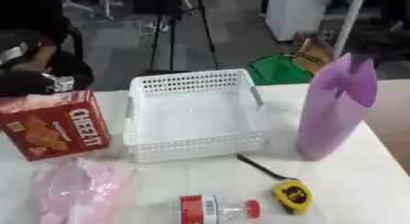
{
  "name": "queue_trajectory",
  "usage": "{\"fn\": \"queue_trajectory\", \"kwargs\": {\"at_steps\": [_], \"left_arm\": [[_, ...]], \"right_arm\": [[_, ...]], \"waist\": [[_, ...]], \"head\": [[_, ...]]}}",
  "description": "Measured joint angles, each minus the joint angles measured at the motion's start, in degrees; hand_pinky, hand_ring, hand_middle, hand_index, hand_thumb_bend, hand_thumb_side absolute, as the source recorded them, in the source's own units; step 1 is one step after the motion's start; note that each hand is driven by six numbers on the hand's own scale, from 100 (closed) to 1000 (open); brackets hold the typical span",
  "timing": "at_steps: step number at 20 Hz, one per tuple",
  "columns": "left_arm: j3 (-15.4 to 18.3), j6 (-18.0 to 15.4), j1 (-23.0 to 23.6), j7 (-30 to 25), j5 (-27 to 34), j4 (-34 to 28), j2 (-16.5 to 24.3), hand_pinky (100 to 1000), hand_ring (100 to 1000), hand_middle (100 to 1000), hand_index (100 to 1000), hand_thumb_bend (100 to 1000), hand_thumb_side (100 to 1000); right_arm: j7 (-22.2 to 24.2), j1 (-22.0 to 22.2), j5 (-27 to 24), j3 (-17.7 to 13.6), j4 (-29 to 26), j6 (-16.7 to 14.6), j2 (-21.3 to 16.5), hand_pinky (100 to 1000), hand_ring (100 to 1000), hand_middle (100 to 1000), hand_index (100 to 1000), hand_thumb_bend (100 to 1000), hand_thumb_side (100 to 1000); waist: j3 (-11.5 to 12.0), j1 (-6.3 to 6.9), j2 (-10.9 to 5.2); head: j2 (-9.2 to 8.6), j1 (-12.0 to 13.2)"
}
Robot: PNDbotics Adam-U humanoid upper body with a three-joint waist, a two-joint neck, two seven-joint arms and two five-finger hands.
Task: Pick up objects on the table and place them in the box.
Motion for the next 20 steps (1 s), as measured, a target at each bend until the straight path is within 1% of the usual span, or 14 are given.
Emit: {"fn": "queue_trajectory", "kwargs": {"at_steps": [1, 2, 3, 4, 9, 11, 13, 14, 15, 16, 18, 19, 20], "left_arm": [[-0.33, 0.01, 0.11, 0.01, -0.33, 0.34, 0.07, 1000, 1000, 1000, 1000, 638, 821], [-0.61, 0.01, 0.19, 0.01, -0.59, 0.64, 0.09, 1000, 1000, 1000, 1000, 638, 821], [-0.83, 0.01, 0.26, 0.01, -0.73, 0.86, 0.09, 1000, 1000, 1000, 1000, 630, 788], [-0.98, 0.01, 0.27, 0.01, -0.79, 1.07, 0.1, 1000, 1000, 1000, 1000, 630, 788], [-1.67, 0.27, 0.25, 0.27, -0.47, 3.01, 0.31, 1000, 1000, 1000, 1000, 618, 719], [-1.81, 0.43, 0.17, 0.43, -0.43, 3.71, 0.32, 1000, 1000, 1000, 1000, 557, 641], [-1.98, 0.5, -0.13, 0.5, -0.61, 4.19, 0.34, 1000, 1000, 1000, 1000, 559, 651], [-2.01, 0.5, -0.19, 0.5, -0.85, 4.33, 0.35, 1000, 1000, 1000, 1000, 463, 560], [-2.09, 0.46, -0.2, 0.46, -1.32, 4.56, 0.39, 1000, 1000, 1000, 1000, 463, 560], [-2.31, 0.37, -0.27, 0.37, -1.9, 4.83, 0.48, 1000, 1000, 1000, 1000, 413, 506], [-2.78, 0.08, -0.84, 0.08, -3.11, 5.91, 0.89, 1000, 1000, 1000, 1000, 388, 476], [-3.14, -0.09, -1.22, -0.09, -3.51, 6.6, 0.99, 1000, 1000, 1000, 1000, 388, 476], [-3.52, -0.25, -1.55, -0.25, -3.72, 7.33, 1.07, 1000, 1000, 1000, 1000, 375, 452]], "right_arm": [[0.05, 0.0, -0.09, 0.0, 0.0, 0.01, 0.06, 769, 791, 774, 806, 100, 807], [0.1, 0.0, -0.13, 0.0, 0.0, 0.03, 0.17, 769, 791, 774, 806, 100, 807], [0.15, 0.0, -0.15, 0.0, 0.0, 0.07, 0.29, 768, 791, 774, 804, 100, 806], [0.19, 0.0, -0.18, 0.0, 0.0, 0.1, 0.31, 768, 791, 774, 804, 100, 806], [0.38, 0.0, -0.39, 0.0, 0.0, 0.32, 0.32, 767, 791, 771, 799, 100, 804], [0.51, 0.0, -0.53, 0.0, 0.0, 0.46, 0.32, 767, 789, 771, 797, 100, 804], [0.59, 0.01, -0.6, 0.0, 0.0, 0.53, 0.32, 767, 789, 771, 797, 100, 804], [0.64, 0.01, -0.62, 0.0, 0.0, 0.57, 0.32, 766, 788, 770, 795, 100, 803], [0.7, 0.01, -0.64, 0.0, 0.0, 0.62, 0.32, 766, 788, 770, 795, 100, 803], [0.75, 0.02, -0.67, 0.0, 0.0, 0.68, 0.32, 766, 787, 769, 793, 100, 802], [0.8, 0.02, -0.82, 0.0, 0.0, 0.73, 0.32, 766, 785, 768, 790, 100, 800], [0.81, 0.02, -0.91, 0.0, 0.0, 0.75, 0.32, 766, 785, 768, 790, 100, 800], [0.81, 0.02, -1.01, 0.0, 0.0, 0.76, 0.32, 766, 784, 767, 788, 100, 799]], "waist": [[-0.04, 0.0, 0.0], [-0.07, 0.0, 0.0], [-0.08, 0.0, 0.01], [-0.09, 0.0, 0.01], [-0.21, 0.07, 0.01], [-0.21, 0.14, 0.01], [-0.22, 0.19, 0.01], [-0.23, 0.2, 0.01], [-0.24, 0.22, 0.01], [-0.25, 0.22, 0.01], [-0.3, 0.28, 0.01], [-0.31, 0.33, 0.01], [-0.34, 0.37, 0.01]], "head": [[-0.11, -0.02], [-0.13, -0.03], [-0.14, -0.04], [-0.15, -0.04], [-0.26, -0.06], [-0.31, -0.11], [-0.33, -0.26], [-0.33, -0.29], [-0.33, -0.32], [-0.33, -0.38], [-0.33, -0.5], [-0.33, -0.52], [-0.33, -0.53]]}}
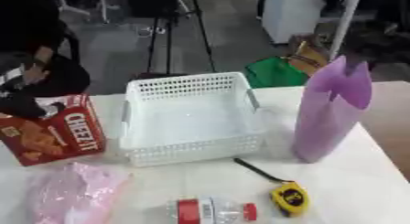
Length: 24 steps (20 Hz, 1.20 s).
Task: Pick up objects on the table and place them in the box.
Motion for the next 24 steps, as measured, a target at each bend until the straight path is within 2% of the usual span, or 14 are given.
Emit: {"fn": "queue_trajectory", "kwargs": {"at_steps": [3, 4, 7, 8, 13, 14, 24], "left_arm": [[-1.36, -0.42, -1.37, -0.42, -0.33, 2.56, 0.26, 1000, 1000, 1000, 1000, 384, 449], [-1.78, -0.58, -1.94, -0.58, -0.34, 3.28, 0.28, 993, 984, 964, 1000, 351, 433], [-3.09, -1.46, -2.96, -1.46, -0.28, 3.85, 0.58, 996, 985, 952, 1000, 349, 442], [-3.44, -1.81, -3.04, -1.81, -0.02, 3.73, 0.85, 1000, 1000, 984, 1000, 414, 491], [-6.43, -2.71, -3.05, -2.71, 7.77, 1.04, 3.2, 1000, 1000, 1000, 1000, 470, 521], [-6.93, -2.5, -3.14, -2.5, 9.16, 0.99, 3.42, 1000, 1000, 1000, 1000, 493, 529], [-10.16, 0.62, -4.05, 0.62, 17.69, 1.52, 3.84, 1000, 1000, 1000, 1000, 516, 547]], "right_arm": [[0.07, 0.02, -0.11, 0.0, 0.0, 0.13, 0.0, 765, 783, 766, 786, 100, 798], [0.09, 0.03, -0.13, 0.0, 0.0, 0.16, 0.0, 765, 782, 764, 783, 100, 795], [0.14, 0.37, -0.19, 0.0, 0.0, 0.34, 0.0, 764, 781, 763, 781, 100, 794], [0.11, 0.5, -0.26, 0.0, 0.0, 0.39, 0.0, 763, 779, 760, 774, 100, 792], [0.11, 1.24, -0.37, -0.03, 0.0, 0.79, -0.01, 761, 777, 758, 767, 100, 787], [0.14, 1.24, -0.43, -0.02, 0.0, 0.91, -0.02, 760, 776, 757, 763, 100, 787], [0.21, 1.27, -1.16, 0.01, 0.0, 1.47, -0.03, 757, 772, 753, 752, 100, 784]], "waist": [[-0.05, 0.01, 0.0], [-0.05, 0.03, 0.0], [-0.06, 0.3, 0.0], [-0.02, 0.39, 0.0], [1.02, 1.05, -0.04], [1.03, 1.07, -0.06], [0.86, 1.41, -0.27]], "head": [[0.01, 0.0], [0.01, -0.01], [0.11, -0.22], [0.2, -0.37], [0.99, -2.14], [1.09, -2.38], [1.29, -3.04]]}}
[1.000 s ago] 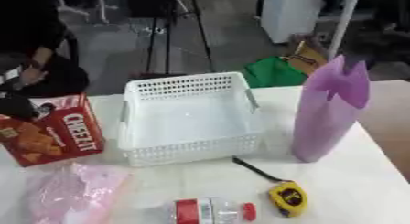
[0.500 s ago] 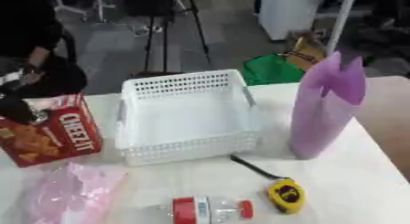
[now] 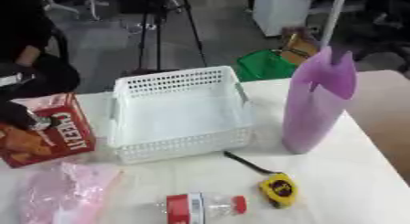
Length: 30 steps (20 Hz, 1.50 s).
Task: Pick up objects on the table and place them in the box.
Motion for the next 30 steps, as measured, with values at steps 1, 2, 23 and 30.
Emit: {"fn": "queue_trajectory", "kwargs": {"at_steps": [1, 2, 23, 30], "left_arm": [[-0.17, 0.27, -0.2, 0.27, 0.66, -0.14, 0.02, 1000, 1000, 1000, 1000, 516, 547], [-0.34, 0.52, -0.43, 0.52, 1.14, -0.15, 0.03, 1000, 1000, 1000, 1000, 510, 543], [-3.18, 0.46, -5.41, 0.46, -1.36, 7.47, -1.71, 1000, 1000, 1000, 1000, 504, 522], [-3.89, -0.13, -6.5, -0.13, -1.66, 8.36, -2.89, 1000, 1000, 1000, 1000, 478, 501]], "right_arm": [[-0.01, 0.01, -0.01, 0.0, 0.0, 0.03, 0.0, 757, 772, 753, 752, 100, 784], [0.01, 0.01, -0.03, 0.0, 0.0, 0.06, 0.0, 757, 772, 753, 751, 100, 784], [0.25, -0.06, -0.96, 0.31, 0.0, 0.1, -0.01, 757, 772, 751, 747, 100, 789], [0.25, -0.08, -1.02, 0.31, 0.0, 0.09, -0.01, 757, 771, 750, 745, 100, 790]], "waist": [[0.02, 0.07, -0.07], [0.06, 0.11, -0.09], [-1.27, 0.68, -0.09], [-1.66, 0.64, -0.01]], "head": [[0.0, -0.01], [0.0, -0.02], [0.81, 17.38], [0.44, 14.47]]}}
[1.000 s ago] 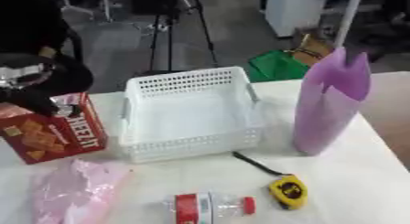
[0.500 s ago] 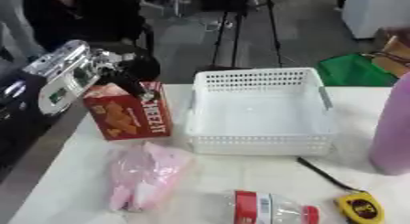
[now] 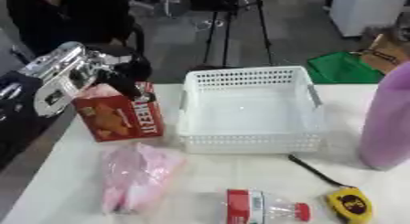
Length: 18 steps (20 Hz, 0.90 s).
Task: Pick up objects on the table and place them in the box.
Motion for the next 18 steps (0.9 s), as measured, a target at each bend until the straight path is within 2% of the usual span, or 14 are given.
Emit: {"fn": "queue_trajectory", "kwargs": {"at_steps": [7, 18], "left_arm": [[-0.17, -0.82, -0.79, -0.82, -2.7, 2.53, -0.78, 1000, 1000, 1000, 1000, 440, 482], [-0.17, -1.31, -1.19, -1.31, -5.39, 7.76, -1.24, 1000, 1000, 1000, 1000, 414, 448]], "right_arm": [[0.01, 0.0, -0.26, 0.0, 0.0, -0.01, 0.0, 756, 771, 748, 743, 100, 792], [0.02, 0.01, -0.46, -0.01, 0.0, -0.01, 0.0, 756, 769, 748, 744, 100, 796]], "waist": [[-0.34, -0.1, 0.24], [-0.46, -0.07, 0.41]], "head": [[-0.67, -2.81], [-1.03, -3.22]]}}
